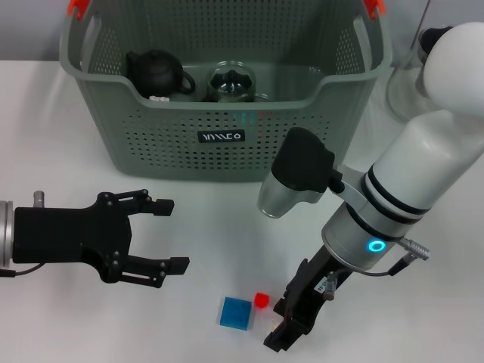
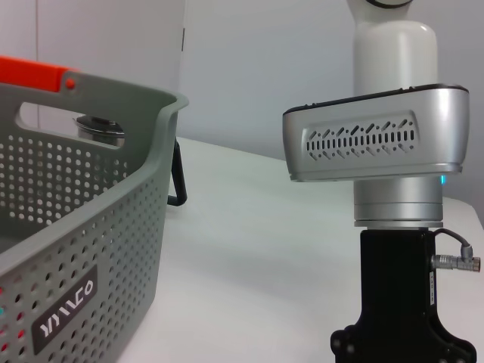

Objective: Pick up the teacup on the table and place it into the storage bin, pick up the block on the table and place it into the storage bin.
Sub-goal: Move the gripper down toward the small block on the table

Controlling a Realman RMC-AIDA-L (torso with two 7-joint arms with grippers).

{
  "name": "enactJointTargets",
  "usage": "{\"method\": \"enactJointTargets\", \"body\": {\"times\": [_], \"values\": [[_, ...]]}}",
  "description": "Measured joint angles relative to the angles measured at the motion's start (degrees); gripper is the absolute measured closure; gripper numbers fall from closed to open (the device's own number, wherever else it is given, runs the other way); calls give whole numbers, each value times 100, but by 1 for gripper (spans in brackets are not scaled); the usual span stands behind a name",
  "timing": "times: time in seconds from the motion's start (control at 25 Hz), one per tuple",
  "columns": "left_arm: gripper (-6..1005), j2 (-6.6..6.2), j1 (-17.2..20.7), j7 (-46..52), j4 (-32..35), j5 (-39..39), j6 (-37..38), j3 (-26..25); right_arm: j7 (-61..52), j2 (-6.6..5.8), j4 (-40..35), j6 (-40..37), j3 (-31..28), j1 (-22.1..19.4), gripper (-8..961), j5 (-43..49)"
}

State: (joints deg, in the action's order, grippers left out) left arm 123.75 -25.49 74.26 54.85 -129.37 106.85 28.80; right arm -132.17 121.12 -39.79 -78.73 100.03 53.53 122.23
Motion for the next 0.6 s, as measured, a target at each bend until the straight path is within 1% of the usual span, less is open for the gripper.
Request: {"method": "enactJointTargets", "body": {"times": [0.6], "values": [[51,0,0,-8,-7,0,-24,3,-2,-1,-48,141,263,32,327,-11]]}}
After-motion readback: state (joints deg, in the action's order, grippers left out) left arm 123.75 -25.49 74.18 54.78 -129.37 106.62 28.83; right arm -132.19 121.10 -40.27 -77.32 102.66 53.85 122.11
